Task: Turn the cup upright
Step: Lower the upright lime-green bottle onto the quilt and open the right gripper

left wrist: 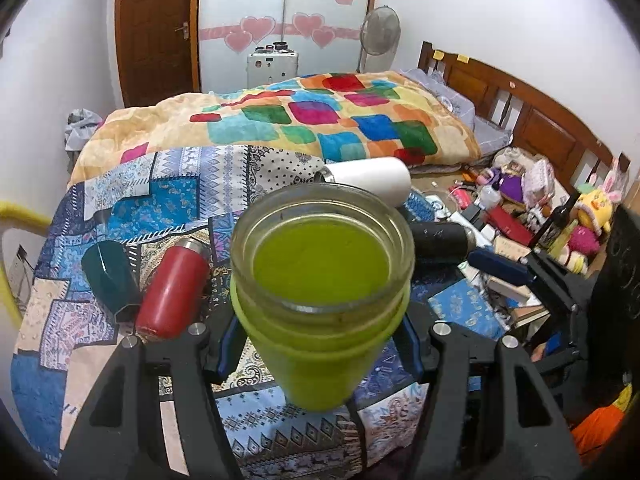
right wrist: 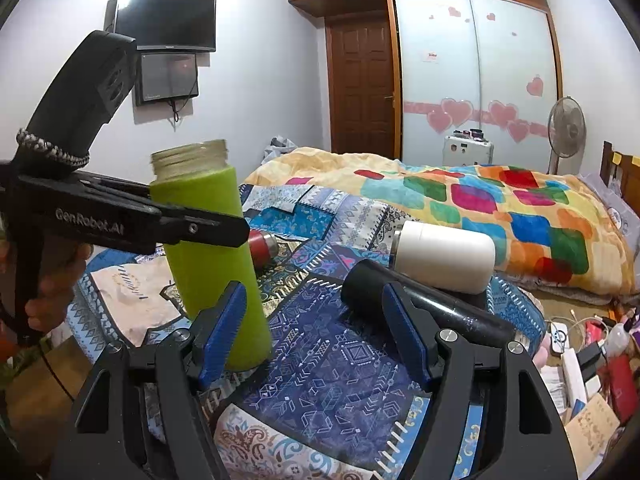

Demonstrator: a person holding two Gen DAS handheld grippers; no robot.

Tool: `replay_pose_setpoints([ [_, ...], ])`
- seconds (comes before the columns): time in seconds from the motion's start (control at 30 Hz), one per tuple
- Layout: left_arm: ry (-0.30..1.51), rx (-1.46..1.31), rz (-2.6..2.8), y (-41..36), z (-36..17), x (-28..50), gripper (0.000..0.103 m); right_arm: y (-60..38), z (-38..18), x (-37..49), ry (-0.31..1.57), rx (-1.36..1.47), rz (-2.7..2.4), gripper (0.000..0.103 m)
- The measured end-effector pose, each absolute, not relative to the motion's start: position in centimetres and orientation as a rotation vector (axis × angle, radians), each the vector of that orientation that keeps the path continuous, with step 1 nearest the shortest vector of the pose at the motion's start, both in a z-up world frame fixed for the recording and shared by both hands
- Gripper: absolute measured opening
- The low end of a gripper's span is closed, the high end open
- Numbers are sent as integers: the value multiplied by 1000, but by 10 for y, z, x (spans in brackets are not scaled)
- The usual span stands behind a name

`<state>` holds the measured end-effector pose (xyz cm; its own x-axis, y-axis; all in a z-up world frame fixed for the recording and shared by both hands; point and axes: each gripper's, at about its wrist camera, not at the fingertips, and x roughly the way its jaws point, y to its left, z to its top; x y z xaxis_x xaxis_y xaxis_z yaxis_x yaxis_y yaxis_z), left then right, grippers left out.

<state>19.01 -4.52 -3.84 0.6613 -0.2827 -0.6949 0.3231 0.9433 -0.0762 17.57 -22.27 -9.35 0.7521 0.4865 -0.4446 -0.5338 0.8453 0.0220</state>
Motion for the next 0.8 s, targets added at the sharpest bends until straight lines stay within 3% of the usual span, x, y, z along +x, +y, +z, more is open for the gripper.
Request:
replay_pose_setpoints([
  [0.8,780,-11,-352,-49,-54,190,65,-223,-84,160,439,-107,534,67],
])
